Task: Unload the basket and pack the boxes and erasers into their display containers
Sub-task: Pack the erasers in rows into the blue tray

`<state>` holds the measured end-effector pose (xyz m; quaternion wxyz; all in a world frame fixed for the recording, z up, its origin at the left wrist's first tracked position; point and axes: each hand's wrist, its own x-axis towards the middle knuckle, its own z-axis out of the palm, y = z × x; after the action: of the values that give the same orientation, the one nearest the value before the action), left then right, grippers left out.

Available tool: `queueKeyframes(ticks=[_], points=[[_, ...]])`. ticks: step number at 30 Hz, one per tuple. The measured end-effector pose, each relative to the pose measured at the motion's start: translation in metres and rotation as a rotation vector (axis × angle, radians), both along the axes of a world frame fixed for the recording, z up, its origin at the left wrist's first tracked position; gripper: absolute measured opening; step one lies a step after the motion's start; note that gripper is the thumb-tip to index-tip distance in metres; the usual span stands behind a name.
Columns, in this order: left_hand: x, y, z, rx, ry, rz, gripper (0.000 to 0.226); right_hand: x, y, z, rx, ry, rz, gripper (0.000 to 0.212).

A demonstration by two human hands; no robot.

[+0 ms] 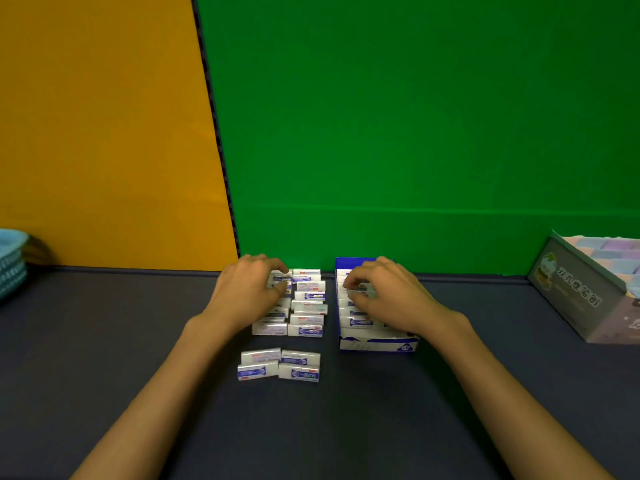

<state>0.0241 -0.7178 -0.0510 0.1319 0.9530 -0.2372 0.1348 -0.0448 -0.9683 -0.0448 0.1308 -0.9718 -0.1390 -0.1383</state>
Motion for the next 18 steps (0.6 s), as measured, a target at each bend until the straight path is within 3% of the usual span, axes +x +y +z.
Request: queueKeyframes(ticks=[6,18], points=[[0.025,0.021,-0.011,0.013,0.055,0.035,0.032,0.028,0.032,0.0,-0.023,-0.022,0.015,0.021],[0.05,0.02,-0.02,0.016,0.059,-0.041,0.004,0.063,0.052,-0.006,-0.134,0.001,-0.004,0.018]])
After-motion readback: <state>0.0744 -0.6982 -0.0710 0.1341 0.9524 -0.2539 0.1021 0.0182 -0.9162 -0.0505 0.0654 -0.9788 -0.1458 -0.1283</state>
